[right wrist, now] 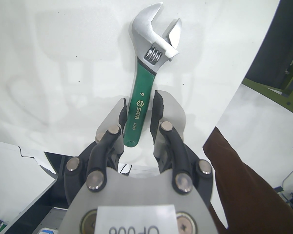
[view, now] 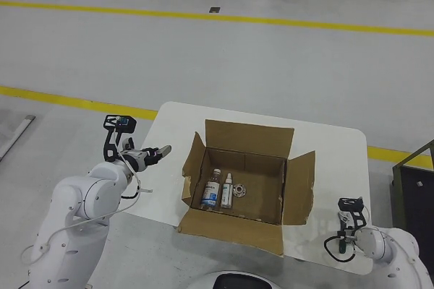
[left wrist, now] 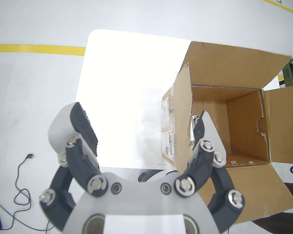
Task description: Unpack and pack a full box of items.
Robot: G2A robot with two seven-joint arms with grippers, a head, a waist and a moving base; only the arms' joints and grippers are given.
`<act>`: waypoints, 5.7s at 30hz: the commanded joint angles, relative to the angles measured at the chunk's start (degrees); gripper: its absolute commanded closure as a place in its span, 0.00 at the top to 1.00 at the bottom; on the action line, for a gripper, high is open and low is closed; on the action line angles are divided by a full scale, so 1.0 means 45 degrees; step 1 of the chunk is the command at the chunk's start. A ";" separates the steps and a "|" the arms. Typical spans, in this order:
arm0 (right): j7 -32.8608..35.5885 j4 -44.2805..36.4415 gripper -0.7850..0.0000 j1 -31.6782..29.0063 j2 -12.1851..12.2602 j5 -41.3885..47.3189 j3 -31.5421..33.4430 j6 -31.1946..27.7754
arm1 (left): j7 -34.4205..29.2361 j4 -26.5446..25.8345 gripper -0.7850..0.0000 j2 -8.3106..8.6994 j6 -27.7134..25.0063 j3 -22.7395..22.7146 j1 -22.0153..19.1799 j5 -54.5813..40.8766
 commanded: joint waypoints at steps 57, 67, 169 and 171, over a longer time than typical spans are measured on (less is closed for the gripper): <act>-0.4457 -0.8167 0.00 -0.2849 0.0038 0.9467 0.1761 -0.1668 | 0.0000 0.0000 1.00 0.0000 0.0000 0.0000 0.0000 0.0000; -0.3519 -0.5189 0.00 0.1050 0.0033 0.9091 -0.2246 0.0374 | 0.0000 0.0000 1.00 0.0000 0.0000 0.0000 0.0000 0.0000; -0.7140 -0.0398 0.00 0.0734 0.0247 0.8478 -0.0178 -0.3607 | 0.0000 0.0000 1.00 0.0000 0.0000 0.0000 0.0000 0.0000; -0.7183 -0.0400 0.00 0.0713 0.0249 0.8414 -0.0179 -0.3567 | 0.0000 0.0000 1.00 0.0000 0.0000 0.0000 0.0000 0.0000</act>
